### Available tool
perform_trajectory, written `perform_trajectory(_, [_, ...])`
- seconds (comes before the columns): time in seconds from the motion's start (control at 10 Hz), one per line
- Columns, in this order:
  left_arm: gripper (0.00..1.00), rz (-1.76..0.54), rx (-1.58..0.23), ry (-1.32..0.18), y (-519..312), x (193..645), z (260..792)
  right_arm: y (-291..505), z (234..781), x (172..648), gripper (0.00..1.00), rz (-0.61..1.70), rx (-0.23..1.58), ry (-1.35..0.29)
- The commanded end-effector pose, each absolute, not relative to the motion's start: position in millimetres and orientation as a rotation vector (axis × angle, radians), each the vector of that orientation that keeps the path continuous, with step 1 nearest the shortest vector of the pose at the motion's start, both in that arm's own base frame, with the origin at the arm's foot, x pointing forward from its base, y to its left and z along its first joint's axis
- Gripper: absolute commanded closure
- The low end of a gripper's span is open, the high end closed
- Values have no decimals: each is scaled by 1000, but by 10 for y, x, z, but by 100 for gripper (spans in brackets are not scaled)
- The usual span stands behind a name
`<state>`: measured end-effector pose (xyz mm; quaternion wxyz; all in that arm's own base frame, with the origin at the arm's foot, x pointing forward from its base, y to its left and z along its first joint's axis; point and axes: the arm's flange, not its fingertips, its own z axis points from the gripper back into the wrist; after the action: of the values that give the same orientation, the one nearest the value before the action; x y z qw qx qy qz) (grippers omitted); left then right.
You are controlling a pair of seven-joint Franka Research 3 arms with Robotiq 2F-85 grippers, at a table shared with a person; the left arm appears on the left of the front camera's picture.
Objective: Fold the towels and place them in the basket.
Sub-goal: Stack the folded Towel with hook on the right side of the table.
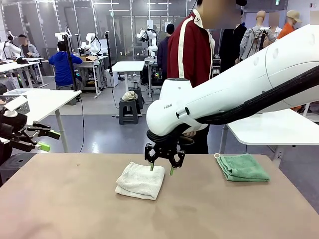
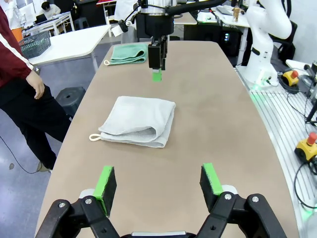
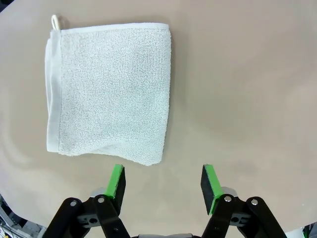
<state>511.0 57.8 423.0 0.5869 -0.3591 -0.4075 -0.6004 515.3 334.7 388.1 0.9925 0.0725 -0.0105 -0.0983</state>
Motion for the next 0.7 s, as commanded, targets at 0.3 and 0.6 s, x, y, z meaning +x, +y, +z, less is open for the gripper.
perform_trajectory(0.3, [14, -1401, -830, -954, 568, 5075, 4246, 3343, 3895, 5153, 23, -202, 137, -23])
perform_trajectory(0.6, [14, -1401, -830, -954, 568, 5075, 4246, 3441, 3632, 5178, 22, -261, 181, -45])
